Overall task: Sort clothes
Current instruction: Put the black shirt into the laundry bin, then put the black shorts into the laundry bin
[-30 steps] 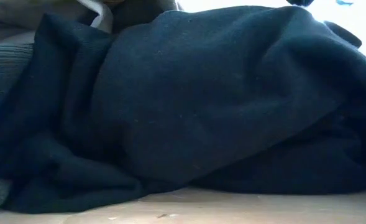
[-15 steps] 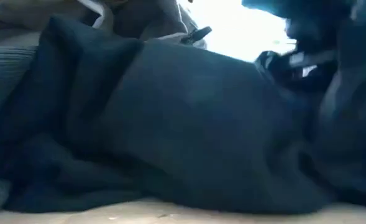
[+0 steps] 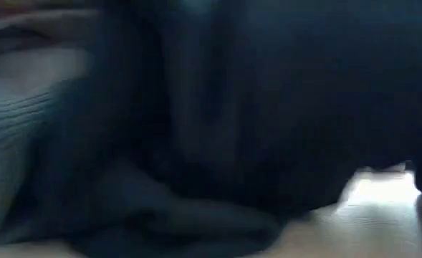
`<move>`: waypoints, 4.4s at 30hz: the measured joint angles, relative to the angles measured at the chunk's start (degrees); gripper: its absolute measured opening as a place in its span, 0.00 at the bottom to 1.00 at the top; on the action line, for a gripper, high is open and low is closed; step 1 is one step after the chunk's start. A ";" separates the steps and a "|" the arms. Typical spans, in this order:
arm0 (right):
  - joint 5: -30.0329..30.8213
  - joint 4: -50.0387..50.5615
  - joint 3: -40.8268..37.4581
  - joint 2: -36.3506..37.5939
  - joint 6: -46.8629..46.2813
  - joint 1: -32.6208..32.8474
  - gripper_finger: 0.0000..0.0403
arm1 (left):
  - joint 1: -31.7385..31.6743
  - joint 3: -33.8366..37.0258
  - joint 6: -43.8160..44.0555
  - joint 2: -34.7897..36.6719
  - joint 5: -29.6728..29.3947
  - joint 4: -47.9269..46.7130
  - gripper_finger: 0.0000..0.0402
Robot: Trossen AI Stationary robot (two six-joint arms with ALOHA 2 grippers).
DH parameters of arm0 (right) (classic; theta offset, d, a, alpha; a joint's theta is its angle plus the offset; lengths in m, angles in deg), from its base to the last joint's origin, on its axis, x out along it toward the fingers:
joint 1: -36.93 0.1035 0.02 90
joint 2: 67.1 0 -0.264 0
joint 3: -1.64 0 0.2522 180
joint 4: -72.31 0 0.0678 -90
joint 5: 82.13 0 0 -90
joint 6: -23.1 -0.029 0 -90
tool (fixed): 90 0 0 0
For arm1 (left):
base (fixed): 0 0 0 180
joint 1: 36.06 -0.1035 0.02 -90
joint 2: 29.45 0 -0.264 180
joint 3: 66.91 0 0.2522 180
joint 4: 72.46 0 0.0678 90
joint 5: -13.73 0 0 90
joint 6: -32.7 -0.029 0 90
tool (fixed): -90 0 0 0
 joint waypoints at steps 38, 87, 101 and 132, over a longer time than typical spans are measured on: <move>31.22 39.04 29.01 26.26 23.00 -52.26 0.17 | -0.13 -0.04 -1.03 0.00 -1.46 1.31 0.15; 34.65 31.85 16.91 19.37 33.96 -48.23 0.47 | -0.12 -0.04 0.04 0.02 -1.57 -2.79 0.15; -0.44 -7.20 17.03 18.22 37.49 -18.09 0.47 | -0.11 -0.04 0.06 0.02 -2.08 -3.52 0.16; 2.39 -13.57 16.97 -20.05 20.05 -28.59 0.79 | -0.11 -0.02 0.48 0.02 -1.75 -5.16 0.15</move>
